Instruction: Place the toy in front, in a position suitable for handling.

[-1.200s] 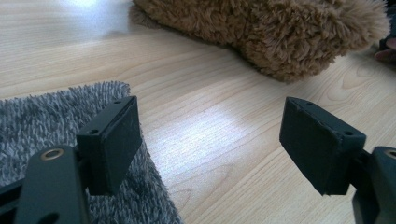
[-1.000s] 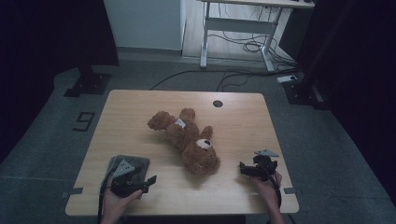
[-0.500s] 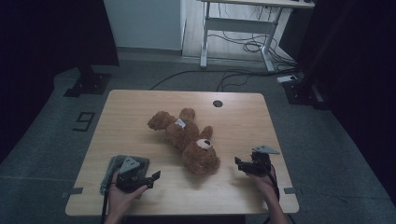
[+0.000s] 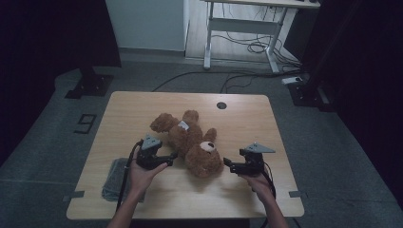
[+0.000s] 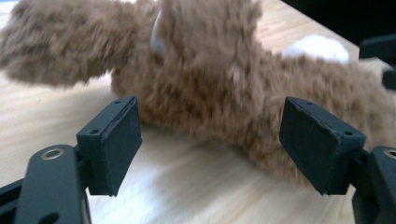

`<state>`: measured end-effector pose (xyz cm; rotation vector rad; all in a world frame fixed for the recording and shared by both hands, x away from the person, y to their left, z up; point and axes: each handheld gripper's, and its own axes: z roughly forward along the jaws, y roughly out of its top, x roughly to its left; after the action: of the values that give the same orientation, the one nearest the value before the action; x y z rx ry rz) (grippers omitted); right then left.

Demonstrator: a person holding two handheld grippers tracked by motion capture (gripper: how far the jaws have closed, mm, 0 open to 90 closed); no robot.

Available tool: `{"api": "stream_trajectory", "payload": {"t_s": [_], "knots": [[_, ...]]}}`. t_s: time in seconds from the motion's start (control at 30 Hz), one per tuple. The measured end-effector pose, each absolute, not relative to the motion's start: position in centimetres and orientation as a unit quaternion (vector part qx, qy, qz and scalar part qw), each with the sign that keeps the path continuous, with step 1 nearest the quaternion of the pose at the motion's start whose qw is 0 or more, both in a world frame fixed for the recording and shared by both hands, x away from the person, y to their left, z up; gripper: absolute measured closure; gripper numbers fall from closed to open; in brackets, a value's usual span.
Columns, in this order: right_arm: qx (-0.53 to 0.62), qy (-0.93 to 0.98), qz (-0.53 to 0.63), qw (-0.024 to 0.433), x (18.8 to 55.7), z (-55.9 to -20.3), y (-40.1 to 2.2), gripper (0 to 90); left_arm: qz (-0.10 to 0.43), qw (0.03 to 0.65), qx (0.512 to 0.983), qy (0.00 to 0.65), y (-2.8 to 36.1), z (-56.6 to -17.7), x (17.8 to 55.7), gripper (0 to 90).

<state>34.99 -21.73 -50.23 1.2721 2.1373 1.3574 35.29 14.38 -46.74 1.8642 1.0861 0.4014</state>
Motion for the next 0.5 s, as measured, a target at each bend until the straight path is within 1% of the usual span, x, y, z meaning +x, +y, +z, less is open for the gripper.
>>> {"api": "stream_trajectory", "payload": {"t_s": [0.03,0.17,0.37,0.47,0.5], "knots": [[0.435,0.748,0.48,0.144,34.5,-50.2,-21.5,14.0,0.158,0.46,0.755,0.44,13.9,-46.5,36.0,20.6],[0.419,0.754,0.486,0.137,33.7,-50.2,-20.8,13.7,0.16,0.453,0.761,0.436,12.8,-46.3,37.0,20.7],[0.407,0.77,0.475,0.127,33.5,-50.8,-19.5,12.8,0.154,0.455,0.761,0.436,11.9,-46.4,38.1,22.6],[0.4,0.779,0.467,0.123,33.5,-51.2,-18.7,12.0,0.15,0.459,0.759,0.436,11.7,-46.4,38.5,27.9],[0.396,0.784,0.461,0.121,33.6,-51.4,-18.3,11.6,0.152,0.459,0.759,0.436,11.7,-46.5,38.6,31.4]]}}
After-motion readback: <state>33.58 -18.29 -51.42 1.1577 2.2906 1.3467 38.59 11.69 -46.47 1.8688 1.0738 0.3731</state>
